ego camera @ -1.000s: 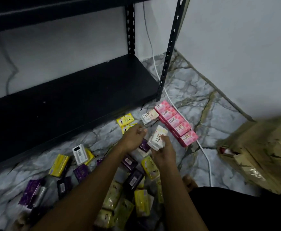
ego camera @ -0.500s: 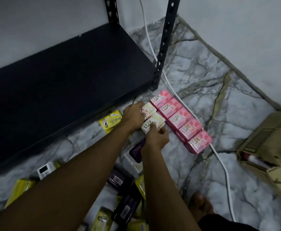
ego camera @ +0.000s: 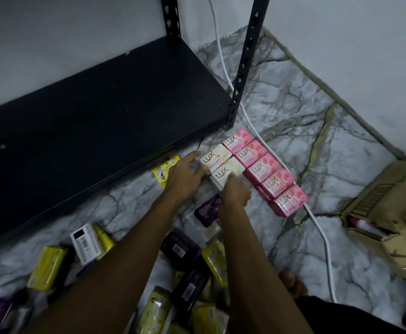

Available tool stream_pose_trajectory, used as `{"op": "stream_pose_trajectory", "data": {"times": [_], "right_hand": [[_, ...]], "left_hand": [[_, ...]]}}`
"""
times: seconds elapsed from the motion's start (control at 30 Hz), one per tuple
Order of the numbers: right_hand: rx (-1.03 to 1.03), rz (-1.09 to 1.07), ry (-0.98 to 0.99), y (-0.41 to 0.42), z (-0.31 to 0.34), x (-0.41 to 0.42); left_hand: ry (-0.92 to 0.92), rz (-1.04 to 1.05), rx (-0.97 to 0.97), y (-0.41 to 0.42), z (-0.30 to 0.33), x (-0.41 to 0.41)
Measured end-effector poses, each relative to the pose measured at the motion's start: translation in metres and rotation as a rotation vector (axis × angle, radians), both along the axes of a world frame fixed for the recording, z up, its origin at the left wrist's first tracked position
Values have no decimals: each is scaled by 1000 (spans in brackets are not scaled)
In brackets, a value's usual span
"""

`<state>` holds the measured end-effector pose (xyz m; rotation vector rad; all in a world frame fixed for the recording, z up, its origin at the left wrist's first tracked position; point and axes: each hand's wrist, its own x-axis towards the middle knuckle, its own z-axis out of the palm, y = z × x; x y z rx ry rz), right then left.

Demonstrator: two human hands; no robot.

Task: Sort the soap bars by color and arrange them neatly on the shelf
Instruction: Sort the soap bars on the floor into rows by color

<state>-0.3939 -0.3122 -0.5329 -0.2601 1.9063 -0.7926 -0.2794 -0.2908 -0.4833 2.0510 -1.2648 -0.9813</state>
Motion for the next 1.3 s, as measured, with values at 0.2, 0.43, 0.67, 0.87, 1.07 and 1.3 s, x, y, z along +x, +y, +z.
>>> {"op": "stream_pose_trajectory", "data": {"times": [0.2, 0.43, 0.67, 0.87, 1.07, 1.3], "right_hand": [[-233, 130, 189, 73, 36, -1], [-446, 577, 306, 173, 62, 84], [-510, 1211, 294, 223, 37, 143], [-659, 1604, 662, 227, 35, 186], [-670, 1801, 840, 222, 24, 205], [-451, 1363, 28, 219, 41, 158]], "left_hand": [[28, 135, -13, 112, 26, 34], [-6, 376, 73, 239, 33, 97], [-7, 600, 135, 302, 24, 138], [-63, 273, 243, 360, -7, 133], [-187, 239, 284, 370, -26, 98], [-358, 129, 421, 356, -38, 97]]}}
